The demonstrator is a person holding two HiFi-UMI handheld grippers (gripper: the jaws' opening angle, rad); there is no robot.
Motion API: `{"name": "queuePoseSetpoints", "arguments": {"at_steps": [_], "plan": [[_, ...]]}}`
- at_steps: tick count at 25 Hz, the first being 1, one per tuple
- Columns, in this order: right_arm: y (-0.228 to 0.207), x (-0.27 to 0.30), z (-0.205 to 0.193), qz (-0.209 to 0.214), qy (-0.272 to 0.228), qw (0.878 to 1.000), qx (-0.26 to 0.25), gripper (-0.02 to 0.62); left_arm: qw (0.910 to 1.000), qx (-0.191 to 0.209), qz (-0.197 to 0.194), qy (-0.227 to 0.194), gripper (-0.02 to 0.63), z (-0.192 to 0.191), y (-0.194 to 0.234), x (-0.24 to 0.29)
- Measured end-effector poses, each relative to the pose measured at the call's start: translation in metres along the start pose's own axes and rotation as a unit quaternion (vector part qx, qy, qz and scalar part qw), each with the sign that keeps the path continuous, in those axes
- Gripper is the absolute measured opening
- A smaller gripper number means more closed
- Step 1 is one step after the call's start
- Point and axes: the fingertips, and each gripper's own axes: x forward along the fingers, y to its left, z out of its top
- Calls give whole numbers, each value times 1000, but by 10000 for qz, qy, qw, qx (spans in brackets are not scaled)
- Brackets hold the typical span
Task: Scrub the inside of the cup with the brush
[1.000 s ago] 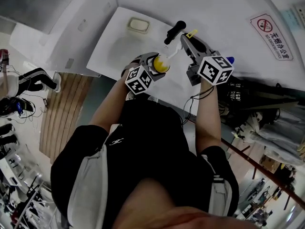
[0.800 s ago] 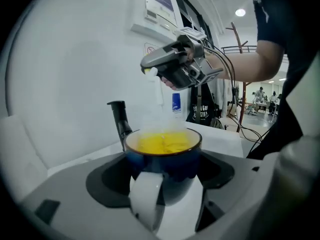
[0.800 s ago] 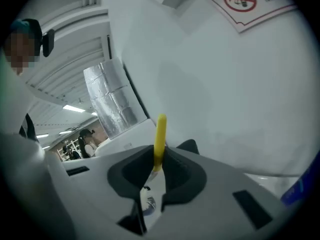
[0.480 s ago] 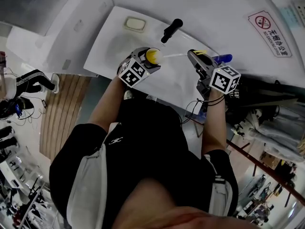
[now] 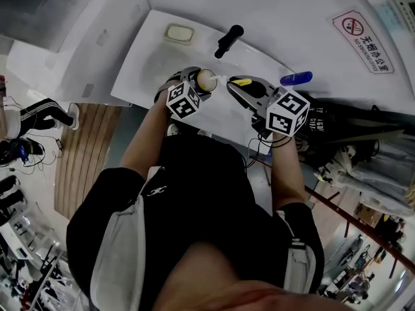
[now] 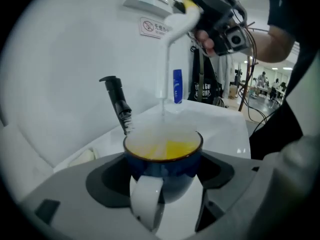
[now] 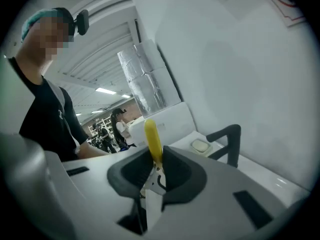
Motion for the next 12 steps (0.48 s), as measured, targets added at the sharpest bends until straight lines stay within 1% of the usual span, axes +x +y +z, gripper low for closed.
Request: {"name": "queuePoseSetpoints", "arguments": {"at_steps": [2, 3, 8, 10, 12], "plan": [[3, 12, 8, 57, -136, 9999, -86, 61, 9996, 277, -49, 90, 385, -1, -8, 1], [3, 18, 13, 81, -213, 9997, -113, 61, 9993, 355, -100, 79, 386, 0, -12, 1], [0, 45, 33, 37, -344, 9988, -361, 57, 9979, 503, -378, -162, 385, 10, -33, -1], [-5, 55, 40, -66, -394, 9979, -502, 55, 9966, 608, -470, -286, 385, 16, -40, -4], [-14, 64, 46, -304, -445, 9962, -685, 55, 9947, 749, -568, -411, 385, 24, -49, -8]]}}
